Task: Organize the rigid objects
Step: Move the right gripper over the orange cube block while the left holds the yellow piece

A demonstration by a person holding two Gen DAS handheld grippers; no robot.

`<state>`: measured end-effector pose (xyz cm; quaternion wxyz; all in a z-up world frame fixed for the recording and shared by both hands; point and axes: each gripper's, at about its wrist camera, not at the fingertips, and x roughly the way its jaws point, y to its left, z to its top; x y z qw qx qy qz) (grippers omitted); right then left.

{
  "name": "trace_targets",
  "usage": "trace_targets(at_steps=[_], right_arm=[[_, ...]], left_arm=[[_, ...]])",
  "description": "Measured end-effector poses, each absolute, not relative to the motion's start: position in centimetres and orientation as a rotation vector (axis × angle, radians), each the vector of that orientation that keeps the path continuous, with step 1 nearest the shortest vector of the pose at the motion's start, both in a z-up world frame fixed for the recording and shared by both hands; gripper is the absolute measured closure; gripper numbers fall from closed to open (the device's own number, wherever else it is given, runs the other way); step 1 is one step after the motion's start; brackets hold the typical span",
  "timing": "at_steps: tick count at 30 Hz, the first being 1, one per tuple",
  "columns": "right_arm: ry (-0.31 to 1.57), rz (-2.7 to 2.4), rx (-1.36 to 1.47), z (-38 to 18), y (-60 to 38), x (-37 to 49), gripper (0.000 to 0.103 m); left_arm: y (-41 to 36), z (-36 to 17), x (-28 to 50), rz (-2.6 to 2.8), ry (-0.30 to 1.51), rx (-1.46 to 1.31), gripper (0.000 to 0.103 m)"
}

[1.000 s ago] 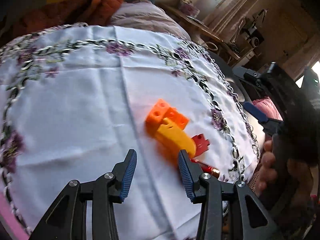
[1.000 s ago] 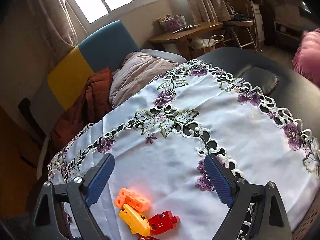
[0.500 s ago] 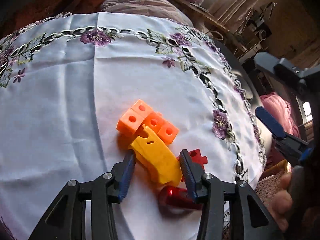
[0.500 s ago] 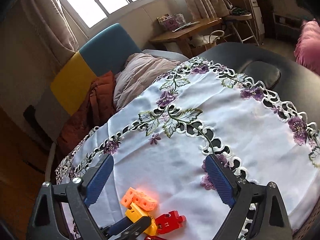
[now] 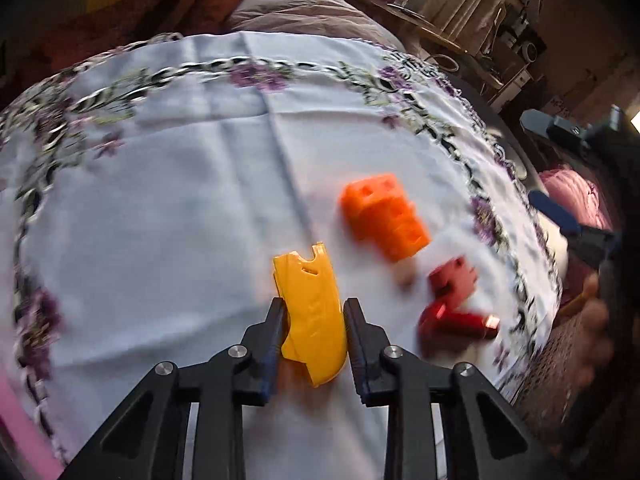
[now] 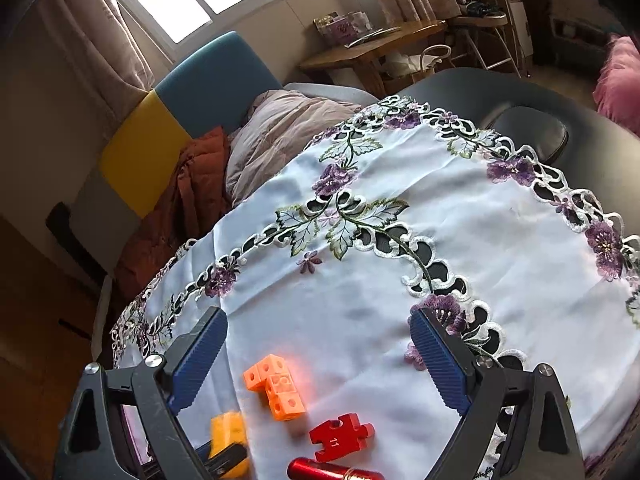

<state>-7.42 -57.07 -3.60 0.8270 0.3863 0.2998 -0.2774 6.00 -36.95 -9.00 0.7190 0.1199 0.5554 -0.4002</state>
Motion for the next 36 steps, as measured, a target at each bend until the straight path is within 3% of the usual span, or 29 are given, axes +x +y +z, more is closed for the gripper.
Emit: trace_targets(at_steps=[6,12,19,21,36], right_arm=[[0.68,-0.57,0.804,-4.0,-56.7,-6.7,0.009],[0.698,-0.566,0.764,-3.9,-56.2,-6.3,0.009],[0.728,-0.586,0.769,-4.4,-56.4,-6.2,0.009],[0.735,-0.582,0.771,-4.5,-56.4,-6.1,0.009],[0.932,-0.374,0.725,-6.7,-53.4,-2.5,0.009]], left_arm=[[-32.5,-8.8,5.6,-0.846,1.173,0.279,0.074],[-32.0,-9.1,5.2,-0.855,1.127,0.259,0.066],[-32.6,-9.3,5.1,-0.86,1.083,0.281,0.067],[-32.3,-9.4,4.8,-0.849,1.058,0.303,0.074],[-27.6,-9.4,3.4,-0.804,0.988,0.19,0.074]])
